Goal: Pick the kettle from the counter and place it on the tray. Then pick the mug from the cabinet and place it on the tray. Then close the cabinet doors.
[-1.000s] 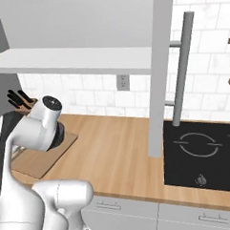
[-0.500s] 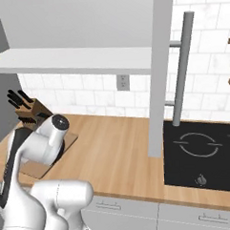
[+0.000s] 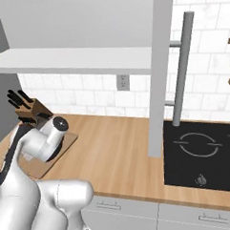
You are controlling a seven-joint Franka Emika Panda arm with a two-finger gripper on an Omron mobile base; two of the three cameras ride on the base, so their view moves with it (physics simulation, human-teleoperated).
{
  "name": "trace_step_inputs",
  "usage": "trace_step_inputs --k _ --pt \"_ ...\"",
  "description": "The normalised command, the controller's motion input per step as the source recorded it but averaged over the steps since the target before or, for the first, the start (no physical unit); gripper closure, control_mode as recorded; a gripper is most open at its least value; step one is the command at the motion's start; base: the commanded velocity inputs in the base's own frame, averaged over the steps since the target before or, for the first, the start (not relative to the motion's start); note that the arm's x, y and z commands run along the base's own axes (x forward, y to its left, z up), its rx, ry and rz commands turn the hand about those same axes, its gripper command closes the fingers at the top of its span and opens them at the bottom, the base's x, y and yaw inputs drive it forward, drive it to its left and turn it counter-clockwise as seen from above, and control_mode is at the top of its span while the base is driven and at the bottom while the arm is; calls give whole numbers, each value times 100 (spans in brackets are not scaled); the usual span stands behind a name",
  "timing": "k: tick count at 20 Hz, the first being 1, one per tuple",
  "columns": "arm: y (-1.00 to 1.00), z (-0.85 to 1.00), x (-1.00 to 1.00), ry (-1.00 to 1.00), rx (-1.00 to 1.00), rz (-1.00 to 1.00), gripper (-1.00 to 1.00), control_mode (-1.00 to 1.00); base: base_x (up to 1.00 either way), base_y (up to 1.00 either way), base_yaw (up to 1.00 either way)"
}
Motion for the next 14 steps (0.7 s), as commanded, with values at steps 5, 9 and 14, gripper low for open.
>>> trace_step_inputs --k 5,9,14 --pt "20 -48 18 0 0 5 100 -100 0 0 0" --pt "8 -45 1 0 0 8 100 -100 0 0 0" --pt "10 -33 8 -1 0 5 100 -100 0 0 0"
